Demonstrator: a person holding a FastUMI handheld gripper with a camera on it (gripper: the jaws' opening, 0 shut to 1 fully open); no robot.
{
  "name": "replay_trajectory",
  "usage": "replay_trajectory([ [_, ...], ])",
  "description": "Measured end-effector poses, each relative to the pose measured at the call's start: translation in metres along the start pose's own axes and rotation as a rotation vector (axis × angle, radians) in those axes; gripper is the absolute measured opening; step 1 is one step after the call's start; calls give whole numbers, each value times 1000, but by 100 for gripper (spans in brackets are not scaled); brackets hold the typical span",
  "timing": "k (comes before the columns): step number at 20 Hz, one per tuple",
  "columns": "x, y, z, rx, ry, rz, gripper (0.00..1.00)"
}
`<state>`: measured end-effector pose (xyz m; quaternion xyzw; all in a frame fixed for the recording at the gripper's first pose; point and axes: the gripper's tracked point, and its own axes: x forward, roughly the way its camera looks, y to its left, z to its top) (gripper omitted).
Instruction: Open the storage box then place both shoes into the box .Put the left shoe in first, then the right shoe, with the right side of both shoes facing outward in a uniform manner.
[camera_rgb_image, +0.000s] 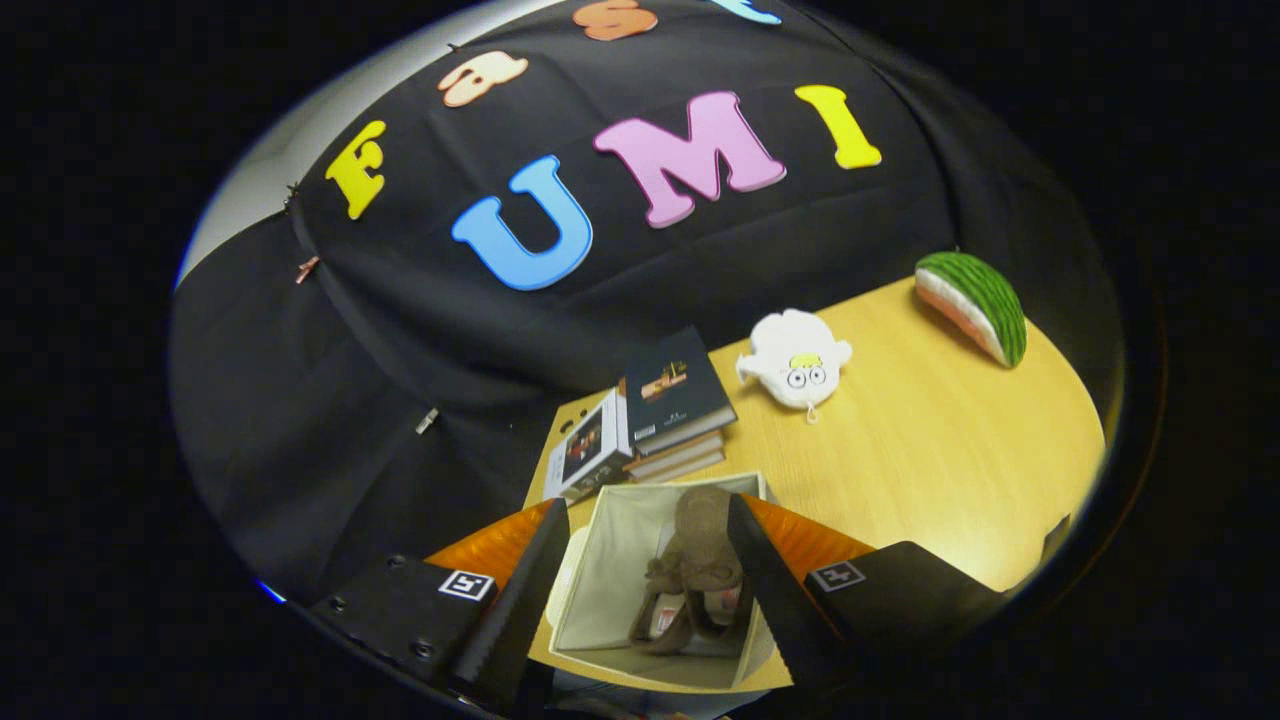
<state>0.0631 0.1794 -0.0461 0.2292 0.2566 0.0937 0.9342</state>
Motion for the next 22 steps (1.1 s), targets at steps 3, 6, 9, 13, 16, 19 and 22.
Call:
replay_trajectory([
  [3,-22,-11,47,-65,-138,-15,98],
  [6,-39,-36,87,-149,-263,-64,98],
  [9,-58,-70,120,-257,-365,-142,98],
  [13,-82,-122,158,-375,-470,-251,98],
  [16,-103,-158,184,-452,-544,-327,98],
  [19,-99,-180,184,-434,-541,-339,98],
  [22,-94,-200,189,-415,-525,-339,98],
])
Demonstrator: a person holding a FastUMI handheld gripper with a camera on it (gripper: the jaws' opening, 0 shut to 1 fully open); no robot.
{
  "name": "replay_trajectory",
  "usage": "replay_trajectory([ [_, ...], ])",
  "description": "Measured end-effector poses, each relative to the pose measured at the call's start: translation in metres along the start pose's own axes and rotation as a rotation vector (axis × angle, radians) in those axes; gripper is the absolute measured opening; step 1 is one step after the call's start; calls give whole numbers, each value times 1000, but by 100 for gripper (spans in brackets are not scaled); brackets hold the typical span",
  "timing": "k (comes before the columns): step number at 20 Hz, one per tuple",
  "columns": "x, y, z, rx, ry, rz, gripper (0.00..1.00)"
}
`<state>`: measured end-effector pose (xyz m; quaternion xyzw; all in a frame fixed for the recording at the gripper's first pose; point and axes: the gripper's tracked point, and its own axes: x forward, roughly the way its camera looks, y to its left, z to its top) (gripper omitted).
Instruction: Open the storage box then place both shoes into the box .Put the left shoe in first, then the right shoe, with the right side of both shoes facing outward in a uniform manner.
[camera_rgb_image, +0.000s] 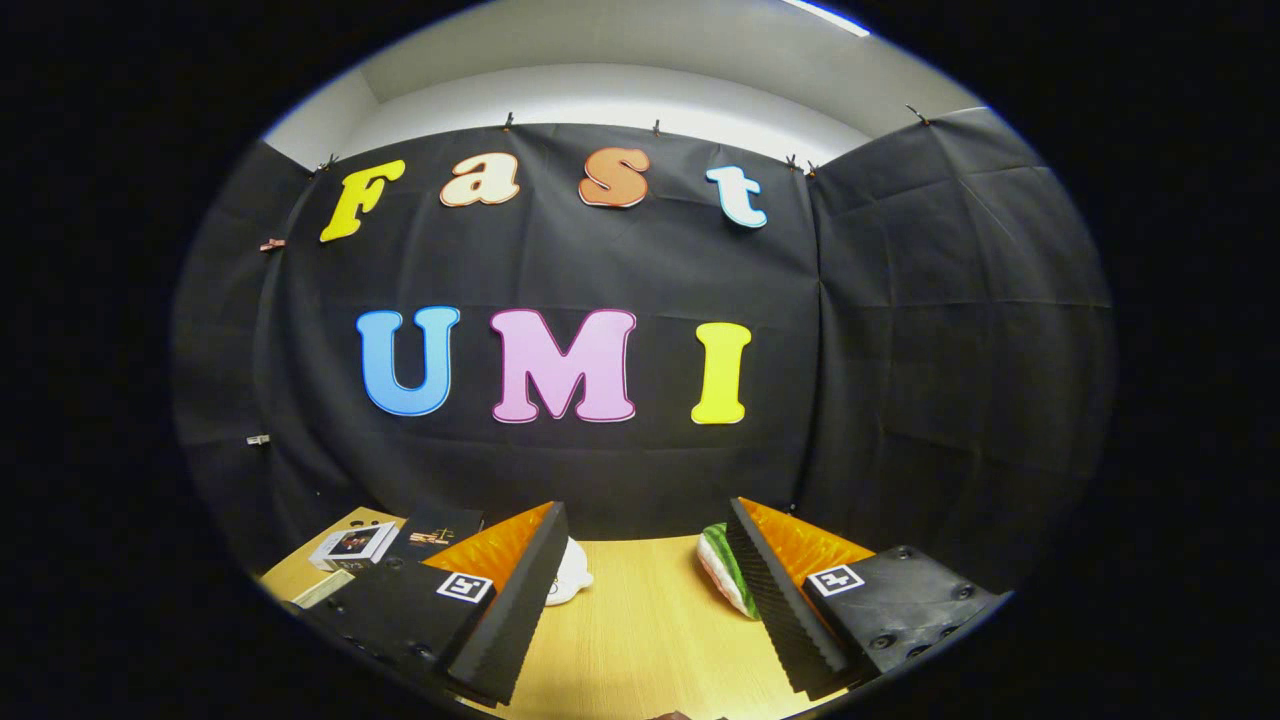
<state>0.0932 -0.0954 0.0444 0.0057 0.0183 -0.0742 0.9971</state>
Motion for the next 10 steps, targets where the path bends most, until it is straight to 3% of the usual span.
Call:
replay_trajectory([
  [10,16,-24,-7,19,-3,4,98],
])
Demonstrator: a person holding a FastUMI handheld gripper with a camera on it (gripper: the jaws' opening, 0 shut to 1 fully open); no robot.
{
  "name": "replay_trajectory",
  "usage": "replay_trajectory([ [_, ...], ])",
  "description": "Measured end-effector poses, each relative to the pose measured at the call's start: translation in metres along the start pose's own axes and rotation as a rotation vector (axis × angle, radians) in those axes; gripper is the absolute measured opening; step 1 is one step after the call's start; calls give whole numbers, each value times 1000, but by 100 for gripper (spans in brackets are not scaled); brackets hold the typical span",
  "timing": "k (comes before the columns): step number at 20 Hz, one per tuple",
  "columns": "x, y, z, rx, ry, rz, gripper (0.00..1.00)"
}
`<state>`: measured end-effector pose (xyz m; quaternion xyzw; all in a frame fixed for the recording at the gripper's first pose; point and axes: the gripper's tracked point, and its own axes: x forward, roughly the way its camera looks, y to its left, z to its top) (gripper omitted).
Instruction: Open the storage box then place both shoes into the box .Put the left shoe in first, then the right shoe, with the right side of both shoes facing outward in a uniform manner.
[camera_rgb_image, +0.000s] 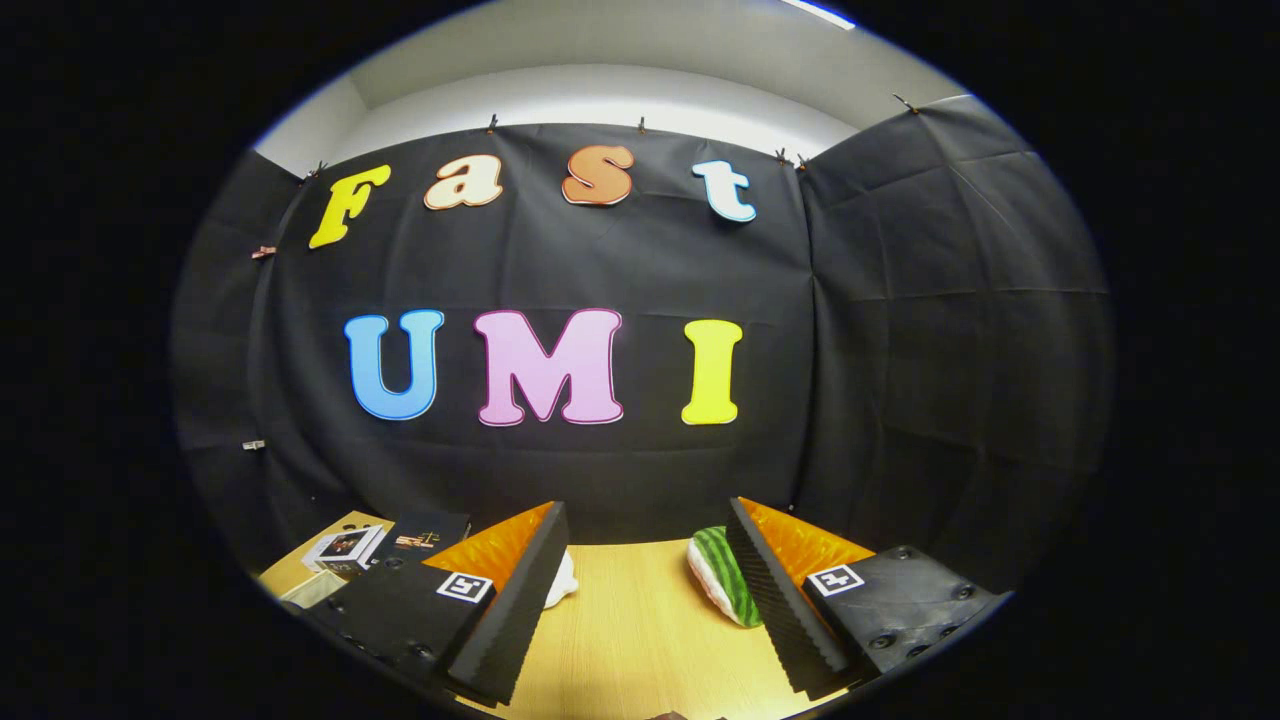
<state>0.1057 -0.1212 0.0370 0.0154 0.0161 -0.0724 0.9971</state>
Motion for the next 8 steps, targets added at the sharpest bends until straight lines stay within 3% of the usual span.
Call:
replay_trajectory([
  [8,-1,9,-3,-15,-3,19,98],
])
